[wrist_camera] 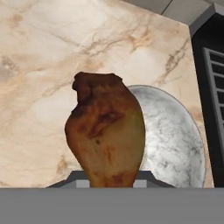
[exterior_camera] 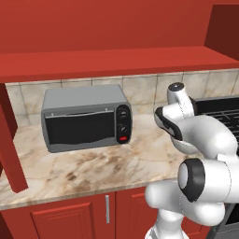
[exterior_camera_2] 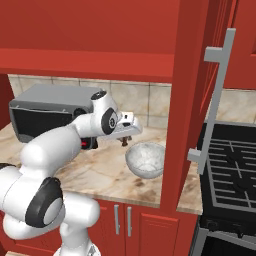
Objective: Retrieve the bowl from the cabinet, then place the raw meat into the bowl to avoid contamination.
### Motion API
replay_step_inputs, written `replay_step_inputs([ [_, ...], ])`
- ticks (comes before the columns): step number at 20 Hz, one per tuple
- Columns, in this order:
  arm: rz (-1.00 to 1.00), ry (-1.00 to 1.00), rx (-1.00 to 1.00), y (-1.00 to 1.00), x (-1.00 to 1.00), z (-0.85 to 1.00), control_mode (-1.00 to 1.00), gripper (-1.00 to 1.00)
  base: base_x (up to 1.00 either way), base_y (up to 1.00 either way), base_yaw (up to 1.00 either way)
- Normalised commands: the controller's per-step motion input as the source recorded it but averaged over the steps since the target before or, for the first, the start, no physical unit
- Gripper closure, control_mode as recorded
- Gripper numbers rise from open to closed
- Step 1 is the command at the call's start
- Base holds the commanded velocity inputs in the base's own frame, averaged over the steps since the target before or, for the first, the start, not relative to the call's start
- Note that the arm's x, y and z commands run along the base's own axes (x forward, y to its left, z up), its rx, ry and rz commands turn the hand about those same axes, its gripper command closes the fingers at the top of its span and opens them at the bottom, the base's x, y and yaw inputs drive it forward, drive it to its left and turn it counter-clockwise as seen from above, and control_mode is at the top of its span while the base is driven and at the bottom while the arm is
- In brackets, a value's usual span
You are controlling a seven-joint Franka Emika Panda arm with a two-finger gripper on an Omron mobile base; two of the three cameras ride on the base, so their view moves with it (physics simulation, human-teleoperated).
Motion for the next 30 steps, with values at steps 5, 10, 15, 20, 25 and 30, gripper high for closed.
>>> replay_step_inputs([
  [5, 0.01, -0.01, 0.01, -0.45, 0.0, 0.07, -1.0, 1.0, 0.0, 0.0, 0.0],
  [10, 0.01, 0.0, 0.07, -0.25, 0.04, -0.27, -1.0, 1.0, 0.0, 0.0, 0.0],
  [15, 0.0, 0.01, 0.03, -0.32, 0.0, -0.36, -1.0, 1.0, 0.0, 0.0, 0.0],
  [20, 0.0, 0.0, 0.0, -0.35, 0.0, -0.36, -1.0, 1.0, 0.0, 0.0, 0.0],
  [25, 0.01, 0.0, 0.0, -0.21, 0.0, -0.39, -1.0, 1.0, 0.0, 0.0, 0.0],
  [30, 0.0, 0.0, 0.03, 0.0, 0.02, -0.23, -1.0, 1.0, 0.0, 0.0, 0.0],
])
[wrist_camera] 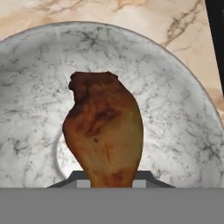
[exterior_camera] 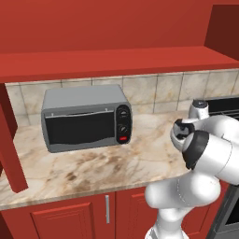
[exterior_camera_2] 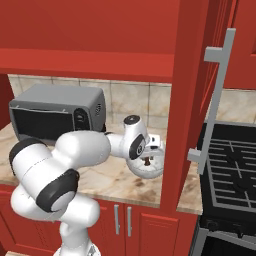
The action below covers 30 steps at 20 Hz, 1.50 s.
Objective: Retrieve the bowl from the cabinet, then place the raw meat into the bowl to avoid contamination.
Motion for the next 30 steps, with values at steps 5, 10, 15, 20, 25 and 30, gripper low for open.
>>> replay_step_inputs([
  [5, 0.01, 0.0, 0.01, 0.0, 0.08, -0.12, -1.0, -1.0, 0.0, 0.0, 0.0],
  [10, 0.01, 0.0, 0.0, 0.0, 0.02, 0.0, -1.0, -1.0, 0.0, 0.0, 0.0],
  [15, 0.0, 0.0, -0.01, 0.0, 0.0, 0.04, -1.0, -1.0, 0.0, 0.0, 0.0],
  [20, 0.0, -0.02, -0.01, 0.04, 0.0, 0.59, -1.0, -1.0, 0.0, 0.0, 0.0],
  [25, -0.01, -0.11, 0.0, 0.18, -0.18, 0.64, -1.0, -1.0, 0.0, 0.0, 0.0],
  [30, -0.04, -0.13, -0.03, 0.17, -0.31, 0.14, -1.0, -1.0, 0.0, 0.0, 0.0],
])
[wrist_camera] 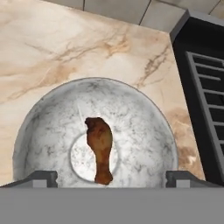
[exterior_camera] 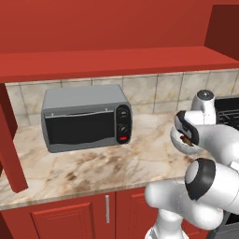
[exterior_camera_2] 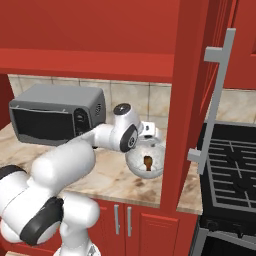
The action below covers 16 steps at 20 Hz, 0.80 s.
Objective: Retrieve the bowl from the cabinet, then place the raw meat into the bowl to avoid contamination.
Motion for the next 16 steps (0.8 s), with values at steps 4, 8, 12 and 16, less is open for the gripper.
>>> replay_step_inputs([
  [4, -0.05, -0.17, -0.03, 0.15, -0.56, 0.28, -1.0, -1.0, 0.0, 0.0, 0.0],
  [8, -0.1, -0.16, 0.01, 0.42, -0.38, 0.22, -1.0, -1.0, 0.0, 0.0, 0.0],
  [12, -0.08, -0.14, 0.06, 0.75, -0.52, 0.22, -1.0, -1.0, 0.0, 0.0, 0.0],
  [16, -0.11, 0.03, 0.21, 0.57, -0.41, 0.06, -1.0, -1.0, 0.0, 0.0, 0.0],
])
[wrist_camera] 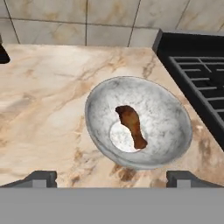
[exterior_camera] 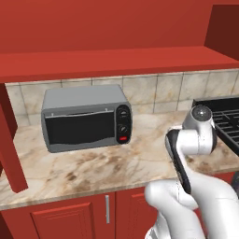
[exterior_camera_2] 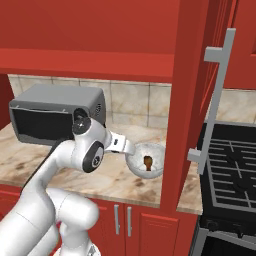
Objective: Retrieve the bowl from the cabinet, then place the raw meat into the bowl to avoid contamination.
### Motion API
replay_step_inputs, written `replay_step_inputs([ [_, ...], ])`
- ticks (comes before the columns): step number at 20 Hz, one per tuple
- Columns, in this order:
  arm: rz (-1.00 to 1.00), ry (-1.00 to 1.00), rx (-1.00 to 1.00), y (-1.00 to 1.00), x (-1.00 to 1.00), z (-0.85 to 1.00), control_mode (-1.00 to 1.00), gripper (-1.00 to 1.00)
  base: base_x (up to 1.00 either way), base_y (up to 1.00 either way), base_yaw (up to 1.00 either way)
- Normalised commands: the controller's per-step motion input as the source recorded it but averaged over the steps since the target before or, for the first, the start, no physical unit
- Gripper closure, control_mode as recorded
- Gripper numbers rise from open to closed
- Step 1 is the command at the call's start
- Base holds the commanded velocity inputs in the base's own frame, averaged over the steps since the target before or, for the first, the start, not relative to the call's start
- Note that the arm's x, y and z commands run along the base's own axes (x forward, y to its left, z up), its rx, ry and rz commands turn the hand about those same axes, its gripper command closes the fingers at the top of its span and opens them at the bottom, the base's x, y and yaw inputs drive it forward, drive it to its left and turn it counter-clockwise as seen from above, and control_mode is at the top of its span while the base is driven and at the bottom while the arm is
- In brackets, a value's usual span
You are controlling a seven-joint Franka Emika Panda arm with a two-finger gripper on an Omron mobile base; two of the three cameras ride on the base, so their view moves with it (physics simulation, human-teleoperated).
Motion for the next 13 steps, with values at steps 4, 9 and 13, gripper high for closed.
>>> replay_step_inputs([
  [4, -0.08, 0.1, 0.26, 0.54, -0.41, 0.12, -1.0, -1.0, 0.0, 0.0, 0.0],
  [9, -0.02, 0.16, 0.24, 0.51, -0.58, 0.17, -1.0, -1.0, 0.0, 0.0, 0.0],
  [13, 0.0, 0.18, 0.13, 0.37, -0.54, 0.12, -1.0, -1.0, 0.0, 0.0, 0.0],
])
